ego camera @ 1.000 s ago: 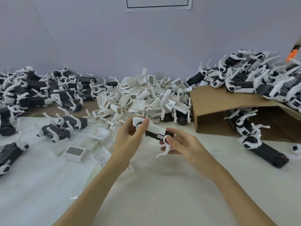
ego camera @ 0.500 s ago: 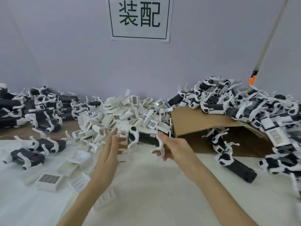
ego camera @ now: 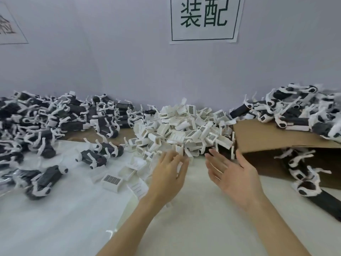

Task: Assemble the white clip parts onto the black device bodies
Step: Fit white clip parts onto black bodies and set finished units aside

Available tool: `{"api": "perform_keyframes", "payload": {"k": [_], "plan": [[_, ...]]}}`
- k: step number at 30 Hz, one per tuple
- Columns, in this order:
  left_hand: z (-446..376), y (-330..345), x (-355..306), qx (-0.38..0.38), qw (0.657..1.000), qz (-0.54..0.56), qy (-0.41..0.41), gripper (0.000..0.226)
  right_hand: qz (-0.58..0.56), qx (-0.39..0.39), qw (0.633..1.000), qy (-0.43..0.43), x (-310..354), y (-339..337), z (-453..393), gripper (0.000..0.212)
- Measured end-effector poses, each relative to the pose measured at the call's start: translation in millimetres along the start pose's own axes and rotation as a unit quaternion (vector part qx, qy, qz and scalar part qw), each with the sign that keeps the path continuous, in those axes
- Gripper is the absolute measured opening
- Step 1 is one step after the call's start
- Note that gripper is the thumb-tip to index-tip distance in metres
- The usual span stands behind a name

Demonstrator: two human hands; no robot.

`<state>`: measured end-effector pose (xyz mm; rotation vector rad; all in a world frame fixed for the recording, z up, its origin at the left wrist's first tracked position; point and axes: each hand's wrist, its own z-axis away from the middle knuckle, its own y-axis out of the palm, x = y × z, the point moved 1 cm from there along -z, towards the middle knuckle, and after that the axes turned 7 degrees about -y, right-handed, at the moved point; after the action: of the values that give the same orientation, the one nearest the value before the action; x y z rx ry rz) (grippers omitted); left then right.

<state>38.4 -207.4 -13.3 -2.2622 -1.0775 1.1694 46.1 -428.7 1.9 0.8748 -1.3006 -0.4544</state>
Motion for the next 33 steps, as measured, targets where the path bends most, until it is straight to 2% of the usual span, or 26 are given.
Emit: {"api": "perform_keyframes", "payload": {"k": [3,6,7,9,11,14,19,23,26,28,30,31,33], "plan": [[-10,-11,16,-0.097,0.995,-0.033,-0.001,0.023,-0.025,-0.04,0.999,-0.011,-17,-5,-2,0.064],[-29,-30,51,-0.178,0.975,-0.065,-0.117,0.02,-0.029,-0.046,0.999,-0.008,-20,-9,-3,0.058],[-36,-36,65,-0.158,0.968,-0.094,-0.172,0.023,-0.03,-0.042,0.999,-0.007,-20,-9,-3,0.056],[-49,-45,93,-0.057,0.94,-0.209,-0.263,0.032,-0.021,-0.037,0.999,-0.013,-19,-6,-4,0.053],[-55,-51,112,0.027,0.897,-0.323,-0.299,0.038,-0.012,-0.037,0.999,-0.02,-19,-5,-5,0.051],[-67,-62,125,0.062,0.869,-0.381,-0.31,0.035,0.005,-0.037,0.999,-0.019,-21,-4,-3,0.047],[-87,-81,127,0.087,0.89,-0.362,-0.264,0.027,0.028,-0.048,0.998,-0.02,-24,-3,0,0.044],[-93,-84,101,0.061,0.931,-0.312,-0.177,0.025,0.062,-0.05,0.997,-0.023,-25,3,1,0.041],[-87,-72,52,0.004,0.97,-0.23,-0.078,0.02,0.132,-0.054,0.989,-0.039,-32,6,1,0.033],[-70,-59,8,-0.032,0.989,-0.143,-0.013,0.013,0.24,-0.044,0.965,-0.093,-37,11,3,0.027],[-47,-44,-31,-0.04,0.998,-0.044,0.02,0.01,0.34,-0.028,0.928,-0.152,-44,16,3,0.048],[-35,-35,-46,-0.037,0.999,-0.005,0.031,0.01,0.351,-0.012,0.922,-0.165,-48,19,4,0.055],[-14,-14,-69,-0.024,0.997,0.052,0.048,0.01,0.351,-0.008,0.919,-0.178,-55,23,7,0.05]]}}
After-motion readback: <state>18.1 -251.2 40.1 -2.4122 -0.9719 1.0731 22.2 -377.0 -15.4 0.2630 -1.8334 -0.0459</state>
